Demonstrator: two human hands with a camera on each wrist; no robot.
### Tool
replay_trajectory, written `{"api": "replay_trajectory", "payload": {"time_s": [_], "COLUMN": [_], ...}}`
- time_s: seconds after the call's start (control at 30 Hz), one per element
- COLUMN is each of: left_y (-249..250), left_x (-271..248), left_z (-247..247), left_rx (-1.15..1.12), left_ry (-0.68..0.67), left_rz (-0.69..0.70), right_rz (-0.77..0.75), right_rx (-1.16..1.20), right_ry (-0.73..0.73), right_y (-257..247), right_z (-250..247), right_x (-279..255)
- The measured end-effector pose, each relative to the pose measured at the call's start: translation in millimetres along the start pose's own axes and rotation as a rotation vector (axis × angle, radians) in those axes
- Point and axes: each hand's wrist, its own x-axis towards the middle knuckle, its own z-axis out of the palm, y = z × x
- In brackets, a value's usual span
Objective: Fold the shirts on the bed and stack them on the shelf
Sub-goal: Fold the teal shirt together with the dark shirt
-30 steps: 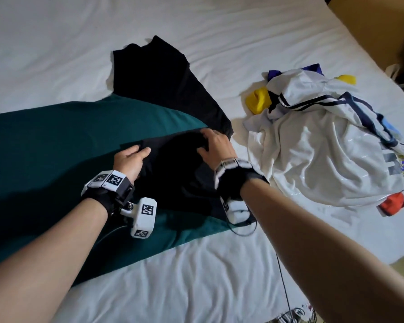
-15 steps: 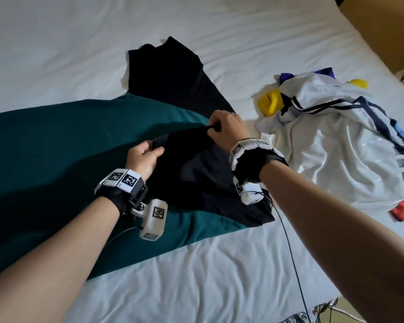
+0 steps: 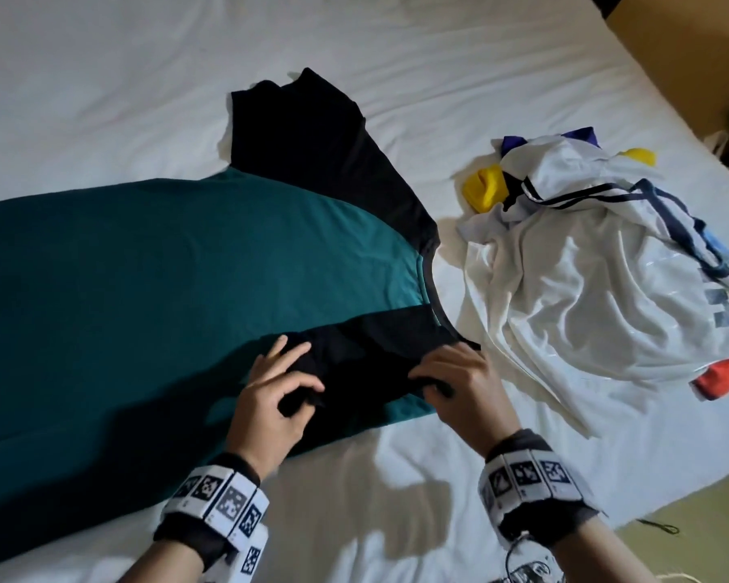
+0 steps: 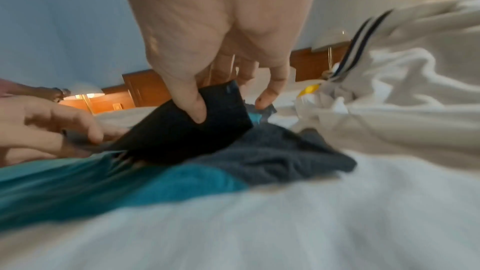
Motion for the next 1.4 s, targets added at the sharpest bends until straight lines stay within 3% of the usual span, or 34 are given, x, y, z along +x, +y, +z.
{"api": "replay_trajectory", "payload": {"time_s": [0.17, 0.27, 0.33, 0.47, 0.57, 0.63, 0.73, 0.8, 0.83, 0.93, 0.97, 1.0, 1.07, 1.13, 1.17, 1.27, 1.4], "left_y": [-3.2, 8.6, 14.0, -2.4, -21.4, -23.0, -22.2, -20.6, -20.0, -18.6, -21.8, -27.1, -44.1, -58.5, -62.6, -59.5, -54.3], "left_x": [-7.6, -8.5, -6.6, -9.7, -14.6, -13.4, -13.5, -13.6, -14.1, -12.4, -11.8, -11.4, -11.4, -9.5, -5.8, 25.4, 107.7], "left_z": [0.3, -4.4, 0.9, 29.9, 41.5, 41.8, 41.6, 41.0, 40.7, 33.7, 28.4, 21.1, 0.1, -26.5, -39.6, -73.7, -108.9], "left_rx": [0.094, 0.246, 0.361, 0.629, 0.701, 0.732, 0.733, 0.712, 0.701, 0.661, 0.654, 0.657, 0.67, 0.678, 0.679, 0.67, 0.607], "left_ry": [-0.034, -0.065, -0.107, -0.236, -0.264, -0.241, -0.236, -0.234, -0.233, -0.227, -0.221, -0.212, -0.172, -0.108, -0.086, -0.063, -0.084], "left_rz": [0.07, 0.081, 0.042, -0.153, -0.219, -0.218, -0.226, -0.233, -0.234, -0.262, -0.288, -0.321, -0.408, -0.509, -0.543, -0.513, -0.499], "right_rz": [0.111, 0.168, 0.16, 0.003, -0.06, 0.022, 0.372, 0.483, 0.396, -0.048, -0.059, 0.064, 0.462, 0.664, 0.652, 0.42, 0.283], "right_rx": [-0.057, -0.207, -0.189, -0.074, -0.17, -0.302, -0.435, -0.456, -0.444, -0.365, -0.37, -0.382, -0.404, -0.376, -0.345, -0.266, -0.24], "right_ry": [0.013, -0.023, -0.065, -0.342, -0.496, -0.429, -0.284, -0.21, -0.193, -0.359, -0.38, -0.365, -0.218, -0.19, -0.196, -0.152, -0.198], "right_y": [-5.4, -23.1, -36.2, -65.1, -57.3, -29.3, 9.3, -1.2, -16.8, -48.3, -47.4, -42.9, -34.3, -38.5, -46.2, -70.6, -84.3], "right_z": [11.2, 11.8, 21.1, 66.8, 97.6, 96.2, 77.4, 74.6, 76.5, 101.5, 107.2, 110.4, 108.0, 100.2, 96.6, 90.0, 92.1], "right_x": [-14.0, -14.3, -7.7, 17.0, 17.7, 16.4, 14.8, 13.5, 11.9, -2.2, -2.8, -1.3, 4.4, 17.3, 25.0, 65.9, 169.4]}}
